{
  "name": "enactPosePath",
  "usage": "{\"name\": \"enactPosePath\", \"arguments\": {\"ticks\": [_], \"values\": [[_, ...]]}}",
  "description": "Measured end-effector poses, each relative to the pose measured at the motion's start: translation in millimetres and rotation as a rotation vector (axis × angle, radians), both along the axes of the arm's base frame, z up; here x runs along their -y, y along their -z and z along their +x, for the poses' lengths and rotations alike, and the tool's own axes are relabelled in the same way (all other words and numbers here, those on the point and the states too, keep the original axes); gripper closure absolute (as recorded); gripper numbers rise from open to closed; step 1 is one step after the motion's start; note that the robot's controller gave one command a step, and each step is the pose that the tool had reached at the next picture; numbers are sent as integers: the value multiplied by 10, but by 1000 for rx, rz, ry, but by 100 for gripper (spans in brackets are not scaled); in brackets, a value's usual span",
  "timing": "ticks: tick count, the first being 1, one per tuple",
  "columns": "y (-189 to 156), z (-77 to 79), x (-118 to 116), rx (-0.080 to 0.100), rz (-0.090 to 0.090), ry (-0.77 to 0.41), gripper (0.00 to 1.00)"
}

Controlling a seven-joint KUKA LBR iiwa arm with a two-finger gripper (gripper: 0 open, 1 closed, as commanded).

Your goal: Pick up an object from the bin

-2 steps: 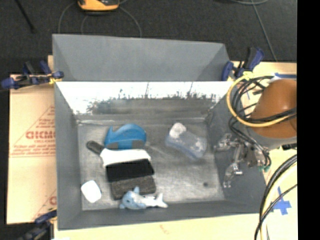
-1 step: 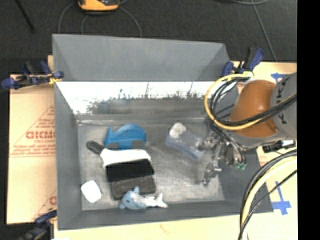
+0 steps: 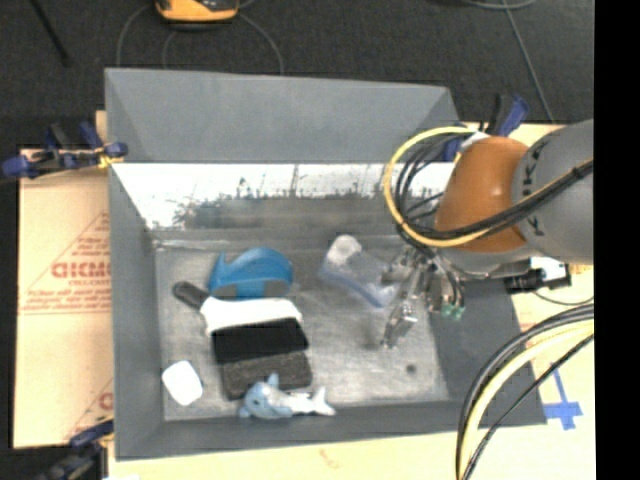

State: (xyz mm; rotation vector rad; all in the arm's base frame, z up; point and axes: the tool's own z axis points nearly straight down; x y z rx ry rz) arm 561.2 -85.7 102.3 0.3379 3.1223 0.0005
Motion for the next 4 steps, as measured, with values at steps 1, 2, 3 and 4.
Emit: {"name": "enactPosePath", "arguments": {"ticks": [1, 2, 3, 4], "values": [[-224, 95, -42, 5, 0, 32, 0], [149, 45, -264, 7, 0, 297, 0], [232, 157, -124, 33, -3, 258, 100], [232, 156, -124, 33, -3, 258, 100]]}}
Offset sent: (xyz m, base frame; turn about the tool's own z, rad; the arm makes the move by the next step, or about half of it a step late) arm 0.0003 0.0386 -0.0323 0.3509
